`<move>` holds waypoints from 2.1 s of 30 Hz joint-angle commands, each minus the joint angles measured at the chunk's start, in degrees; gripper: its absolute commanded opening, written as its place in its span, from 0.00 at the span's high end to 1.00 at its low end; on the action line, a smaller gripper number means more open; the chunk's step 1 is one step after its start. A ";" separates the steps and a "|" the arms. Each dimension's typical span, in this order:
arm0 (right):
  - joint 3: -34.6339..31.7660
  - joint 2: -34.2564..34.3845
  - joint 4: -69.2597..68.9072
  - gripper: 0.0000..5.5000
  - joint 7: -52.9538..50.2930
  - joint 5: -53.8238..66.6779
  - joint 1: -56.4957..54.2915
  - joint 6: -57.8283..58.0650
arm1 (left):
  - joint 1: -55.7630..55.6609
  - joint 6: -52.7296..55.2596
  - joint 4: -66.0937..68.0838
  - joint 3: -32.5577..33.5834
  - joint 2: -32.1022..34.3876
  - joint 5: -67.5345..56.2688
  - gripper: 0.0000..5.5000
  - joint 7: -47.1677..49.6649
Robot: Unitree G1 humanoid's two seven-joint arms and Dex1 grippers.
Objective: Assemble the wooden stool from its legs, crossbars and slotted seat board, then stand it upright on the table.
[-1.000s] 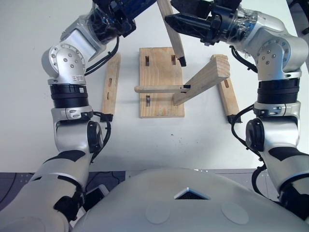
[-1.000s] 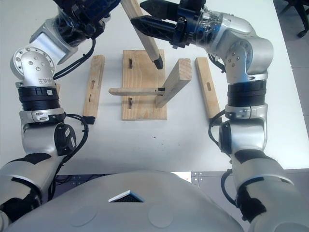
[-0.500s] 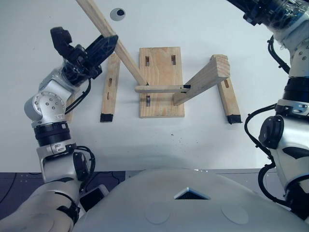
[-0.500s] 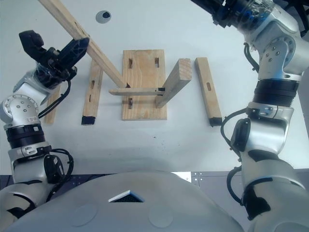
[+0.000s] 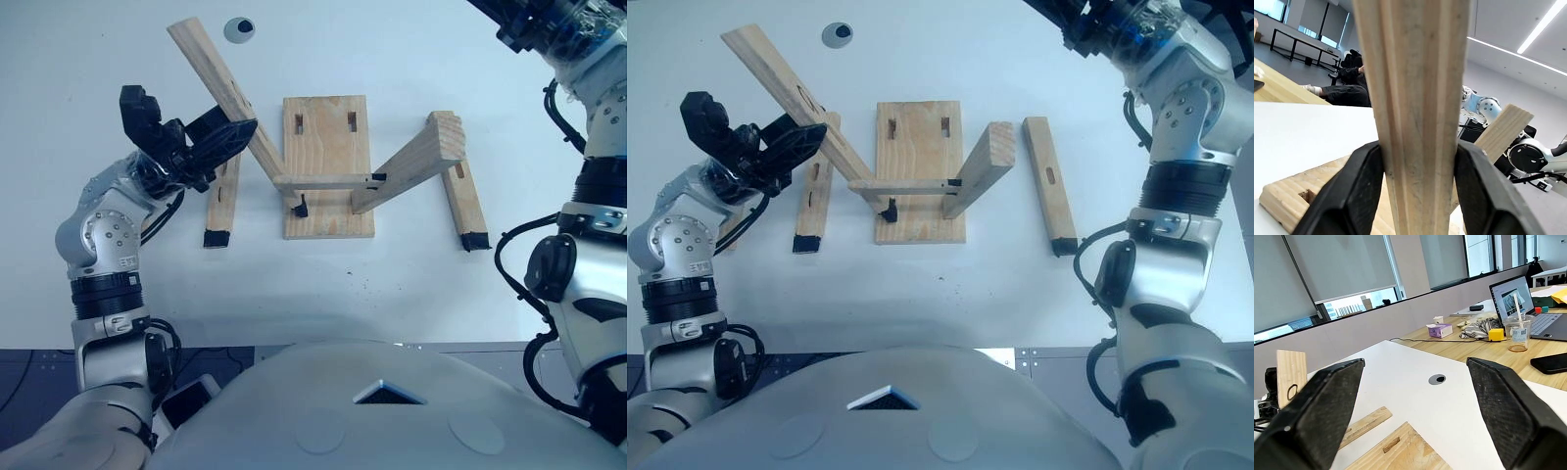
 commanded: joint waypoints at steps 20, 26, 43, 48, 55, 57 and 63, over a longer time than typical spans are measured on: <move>2.00 0.42 -0.40 0.30 -1.09 -1.43 1.73 -2.61 | 0.60 -6.59 -0.18 -3.62 4.25 6.69 0.63 -2.99; 2.26 0.50 -0.89 0.30 -1.39 -1.57 2.63 -2.68 | 4.61 -15.41 -1.36 -5.60 6.47 11.14 0.63 -6.79; 3.09 0.36 -1.51 0.30 -1.80 -1.63 3.68 -2.64 | 14.34 -20.00 -5.73 -6.58 8.11 10.26 0.63 -6.11; 3.23 0.53 -1.56 0.30 -2.17 -1.80 4.09 -3.01 | 14.31 -22.30 -8.36 -8.09 9.20 11.33 0.63 -6.29; 3.22 0.82 -1.48 0.30 -2.61 -2.00 4.86 -3.74 | 12.08 -23.69 -9.25 -10.46 10.81 11.90 0.63 -6.91; 3.28 0.86 -1.35 0.30 -2.73 -2.00 4.93 -4.01 | 11.31 -23.31 -9.10 -11.06 11.13 11.49 0.63 -6.96; 3.65 1.09 -0.32 0.30 -2.64 -2.34 4.63 -4.86 | 7.43 -20.32 -6.31 -13.15 10.70 10.02 0.63 -7.10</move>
